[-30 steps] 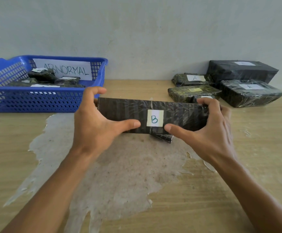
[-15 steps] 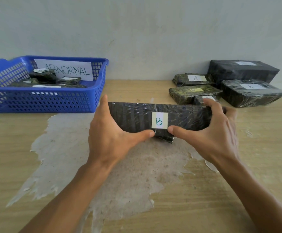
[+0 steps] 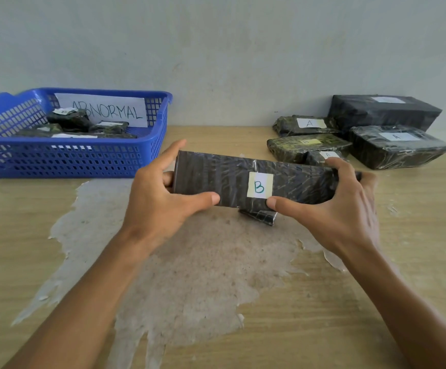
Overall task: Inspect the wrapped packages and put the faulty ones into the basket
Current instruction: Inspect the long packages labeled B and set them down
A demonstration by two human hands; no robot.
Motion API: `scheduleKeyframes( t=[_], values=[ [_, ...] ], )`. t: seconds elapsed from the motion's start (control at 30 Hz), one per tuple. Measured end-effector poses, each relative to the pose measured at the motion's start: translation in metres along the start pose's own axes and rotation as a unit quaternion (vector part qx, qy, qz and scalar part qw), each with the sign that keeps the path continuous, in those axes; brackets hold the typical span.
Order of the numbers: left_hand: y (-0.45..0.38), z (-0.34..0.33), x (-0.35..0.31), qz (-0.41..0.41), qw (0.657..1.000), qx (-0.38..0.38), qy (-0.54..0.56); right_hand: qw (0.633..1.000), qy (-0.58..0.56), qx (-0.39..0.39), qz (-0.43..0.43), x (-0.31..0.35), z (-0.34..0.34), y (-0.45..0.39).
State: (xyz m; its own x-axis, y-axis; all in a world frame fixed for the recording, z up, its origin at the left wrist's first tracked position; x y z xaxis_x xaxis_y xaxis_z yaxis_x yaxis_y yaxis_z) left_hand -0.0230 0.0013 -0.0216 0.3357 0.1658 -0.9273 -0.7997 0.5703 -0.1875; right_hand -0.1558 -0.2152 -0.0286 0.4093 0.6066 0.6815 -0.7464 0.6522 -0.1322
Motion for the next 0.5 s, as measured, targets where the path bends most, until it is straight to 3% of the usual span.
scheduleKeyframes(
  t=[0.23, 0.4, 0.5],
  values=[
    [-0.007, 0.011, 0.004, -0.008, 0.99, -0.001, 0.142, 0.995, -0.075, 0.009, 0.066, 0.002, 0.01, -0.003],
    [-0.011, 0.012, 0.013, -0.015, 0.986, -0.006, 0.165, 0.99, -0.096, -0.009, 0.103, 0.002, 0.014, -0.006],
    [-0.014, 0.013, 0.015, -0.029, 0.984, 0.029, 0.172, 0.989, -0.105, -0.022, 0.1, -0.002, 0.017, -0.008]
  ],
)
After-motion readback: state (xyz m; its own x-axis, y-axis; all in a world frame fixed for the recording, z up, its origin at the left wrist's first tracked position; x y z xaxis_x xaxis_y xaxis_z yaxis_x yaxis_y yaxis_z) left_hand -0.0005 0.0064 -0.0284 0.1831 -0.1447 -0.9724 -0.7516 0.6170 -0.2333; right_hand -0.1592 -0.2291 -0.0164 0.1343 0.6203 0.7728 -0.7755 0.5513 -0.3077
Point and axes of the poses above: each hand's wrist, its own y-axis away from the middle knuckle, its own z-axis out of the back of the hand, x = y × z, the point moved 3 cm from there along -y, towards the middle knuckle, and after that the axes turned 13 degrees about x, right-handed, at the moved point
